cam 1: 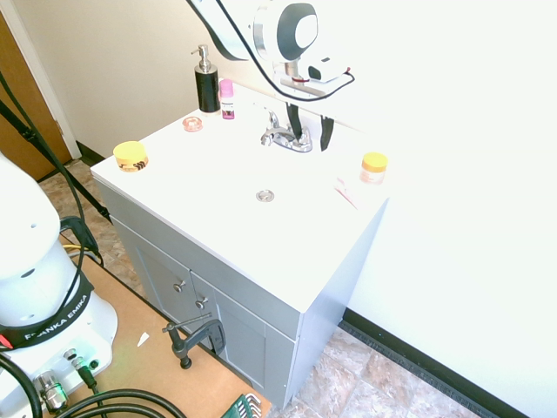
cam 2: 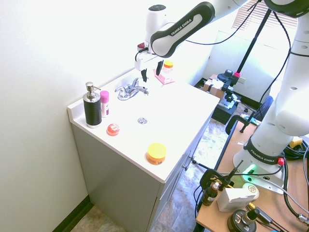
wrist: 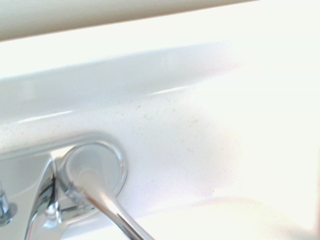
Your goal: Turn off the cold water
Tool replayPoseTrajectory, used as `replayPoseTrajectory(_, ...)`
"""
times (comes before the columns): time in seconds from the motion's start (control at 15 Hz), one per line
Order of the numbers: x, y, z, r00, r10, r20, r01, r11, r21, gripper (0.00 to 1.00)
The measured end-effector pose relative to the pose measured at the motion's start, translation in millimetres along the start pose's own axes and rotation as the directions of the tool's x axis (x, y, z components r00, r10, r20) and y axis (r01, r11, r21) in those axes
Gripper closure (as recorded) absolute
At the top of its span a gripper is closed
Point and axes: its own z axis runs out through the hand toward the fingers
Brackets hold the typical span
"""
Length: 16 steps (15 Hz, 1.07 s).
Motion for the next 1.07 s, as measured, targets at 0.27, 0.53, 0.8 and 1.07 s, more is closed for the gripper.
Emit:
replayPoseTrajectory(0.27,16,-14,3,1.0,0.021,-0.015,-0.021,1.0,-0.002,0.0)
replayPoseTrajectory(0.53,10,-22,-15,0.999,0.039,0.027,-0.04,0.999,0.018,0.0)
replayPoseTrajectory(0.8,-60,-8,-73,0.992,-0.003,0.126,-0.009,0.995,0.096,0.0)
replayPoseTrajectory(1.07,-102,24,-105,0.976,0.005,0.217,-0.029,0.994,0.107,0.0)
